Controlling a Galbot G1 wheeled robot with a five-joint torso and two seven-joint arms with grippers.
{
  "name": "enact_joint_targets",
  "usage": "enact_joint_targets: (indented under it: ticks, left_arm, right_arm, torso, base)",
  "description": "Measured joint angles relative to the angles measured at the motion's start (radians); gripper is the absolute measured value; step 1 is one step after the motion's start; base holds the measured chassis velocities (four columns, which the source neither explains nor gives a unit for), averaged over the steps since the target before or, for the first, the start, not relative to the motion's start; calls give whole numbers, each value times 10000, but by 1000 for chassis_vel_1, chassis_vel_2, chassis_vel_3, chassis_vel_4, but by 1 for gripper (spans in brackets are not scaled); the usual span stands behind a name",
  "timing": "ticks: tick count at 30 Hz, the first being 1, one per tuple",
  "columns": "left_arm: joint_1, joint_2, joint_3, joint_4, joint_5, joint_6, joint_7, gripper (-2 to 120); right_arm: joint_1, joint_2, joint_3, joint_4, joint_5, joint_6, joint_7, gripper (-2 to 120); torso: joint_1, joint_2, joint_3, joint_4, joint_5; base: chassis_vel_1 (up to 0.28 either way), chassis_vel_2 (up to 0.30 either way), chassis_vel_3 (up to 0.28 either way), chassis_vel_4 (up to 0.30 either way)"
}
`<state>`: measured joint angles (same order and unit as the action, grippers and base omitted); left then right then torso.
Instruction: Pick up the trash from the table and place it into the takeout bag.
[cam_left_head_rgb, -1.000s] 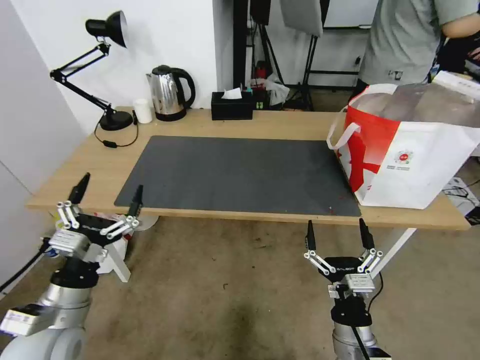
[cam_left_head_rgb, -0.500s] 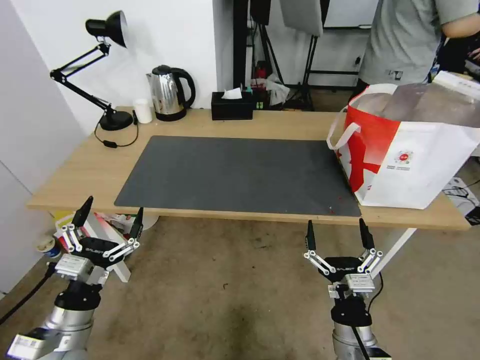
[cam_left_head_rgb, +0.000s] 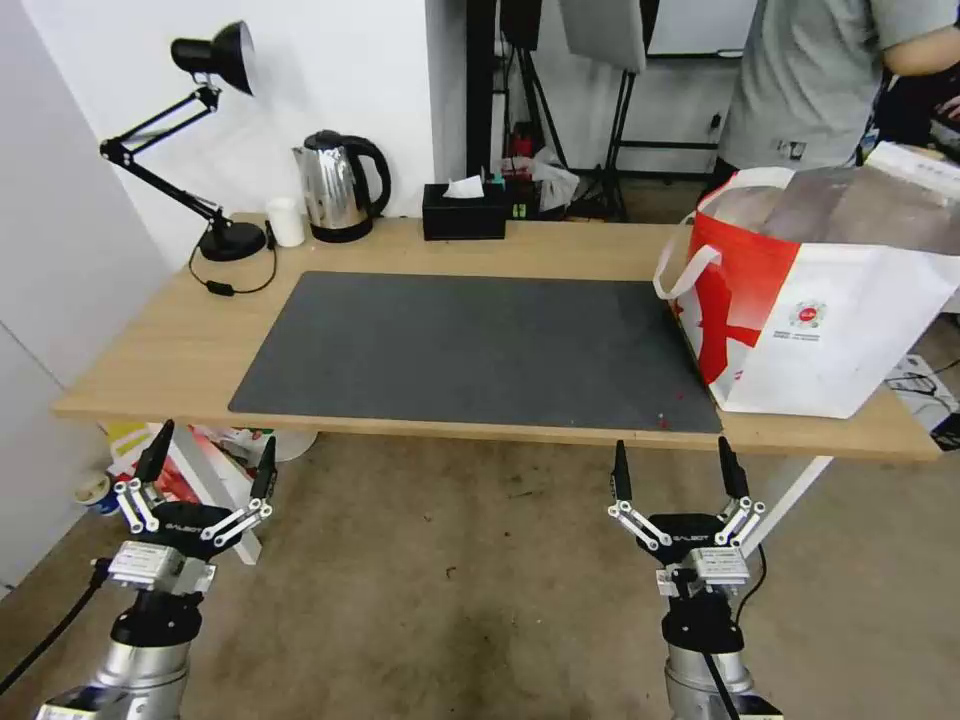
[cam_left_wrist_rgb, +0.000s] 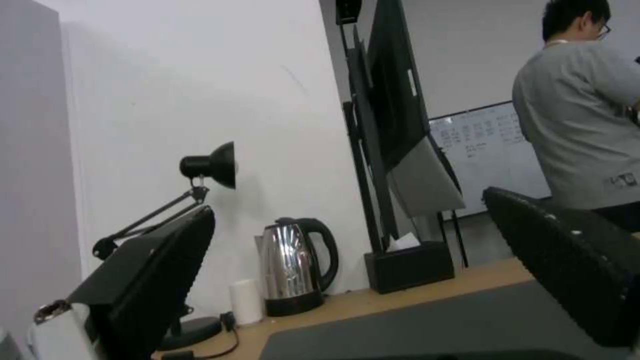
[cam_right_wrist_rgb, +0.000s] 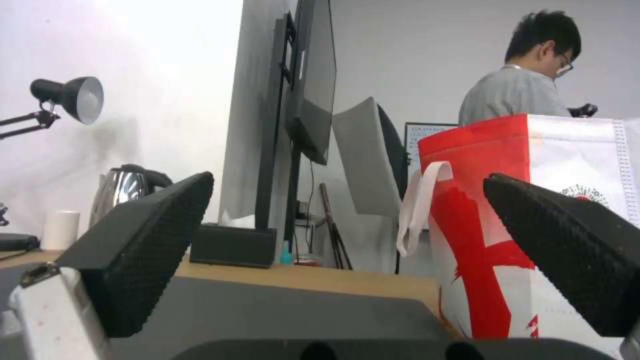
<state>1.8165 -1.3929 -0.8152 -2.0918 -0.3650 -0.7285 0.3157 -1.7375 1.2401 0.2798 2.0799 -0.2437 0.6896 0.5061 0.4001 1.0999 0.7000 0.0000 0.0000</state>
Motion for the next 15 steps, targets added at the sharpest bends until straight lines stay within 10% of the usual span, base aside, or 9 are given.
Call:
enact_joint_targets:
  ticks: [15]
  left_arm:
    - [-72, -384, 213, 41, -47, -325, -191, 100]
  right_arm:
    - [0, 0, 0, 0, 0, 0, 0, 100]
  torso:
    - [0, 0, 0, 0, 1]
  base:
    - [0, 0, 0, 0]
